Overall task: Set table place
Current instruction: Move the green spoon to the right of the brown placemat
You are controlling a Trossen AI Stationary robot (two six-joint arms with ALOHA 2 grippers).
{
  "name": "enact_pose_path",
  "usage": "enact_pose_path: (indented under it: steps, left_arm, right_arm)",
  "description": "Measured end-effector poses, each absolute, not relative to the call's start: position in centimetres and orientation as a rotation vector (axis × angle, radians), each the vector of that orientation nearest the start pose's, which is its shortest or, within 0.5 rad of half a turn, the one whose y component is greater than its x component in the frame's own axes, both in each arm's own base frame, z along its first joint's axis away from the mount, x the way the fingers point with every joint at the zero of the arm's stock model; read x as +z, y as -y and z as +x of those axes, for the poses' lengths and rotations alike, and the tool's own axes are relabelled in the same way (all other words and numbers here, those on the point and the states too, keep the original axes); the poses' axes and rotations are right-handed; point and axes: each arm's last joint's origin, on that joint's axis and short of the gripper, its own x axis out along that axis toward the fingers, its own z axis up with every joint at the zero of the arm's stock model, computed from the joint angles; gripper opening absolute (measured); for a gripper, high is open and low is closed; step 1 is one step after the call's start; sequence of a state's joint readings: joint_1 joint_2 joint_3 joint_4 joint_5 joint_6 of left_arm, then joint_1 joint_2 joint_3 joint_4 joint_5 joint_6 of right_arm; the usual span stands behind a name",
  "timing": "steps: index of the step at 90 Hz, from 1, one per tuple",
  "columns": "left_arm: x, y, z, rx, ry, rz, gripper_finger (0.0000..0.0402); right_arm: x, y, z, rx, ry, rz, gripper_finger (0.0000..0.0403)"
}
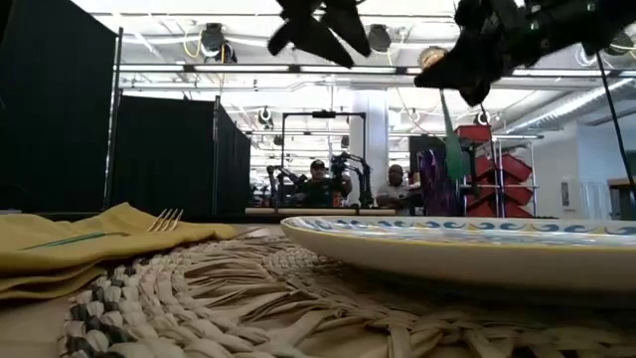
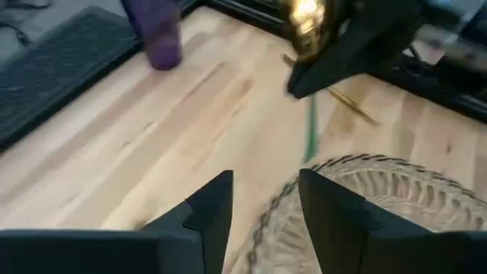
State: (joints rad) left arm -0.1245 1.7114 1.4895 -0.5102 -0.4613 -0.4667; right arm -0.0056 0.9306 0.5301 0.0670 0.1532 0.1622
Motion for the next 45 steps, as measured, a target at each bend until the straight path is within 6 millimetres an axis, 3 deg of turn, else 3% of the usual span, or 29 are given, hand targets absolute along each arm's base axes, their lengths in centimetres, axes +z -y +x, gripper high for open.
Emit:
enact_pose_path:
  steps: [19, 31, 45]
  left_arm:
    - [30.5, 4.0, 35.4, 0.627, -0.722, -0.138, 0.0136]
    - [30.0, 4.3, 34.5, 0.69, -0.785, -0.105, 0.0136]
    - [29.3, 5.0, 33.7, 0.703, -0.846, -0.051, 0.0136]
  right_arm:
    - [28.0, -1.2, 18.9, -0.075, -0.48, 0.201, 0.0]
    - [28.9, -2.8, 17.9, 0.018, -0.601, 0.326, 0.0]
    - [28.6, -4.2, 16.6, -0.026, -0.761, 0.472, 0.0]
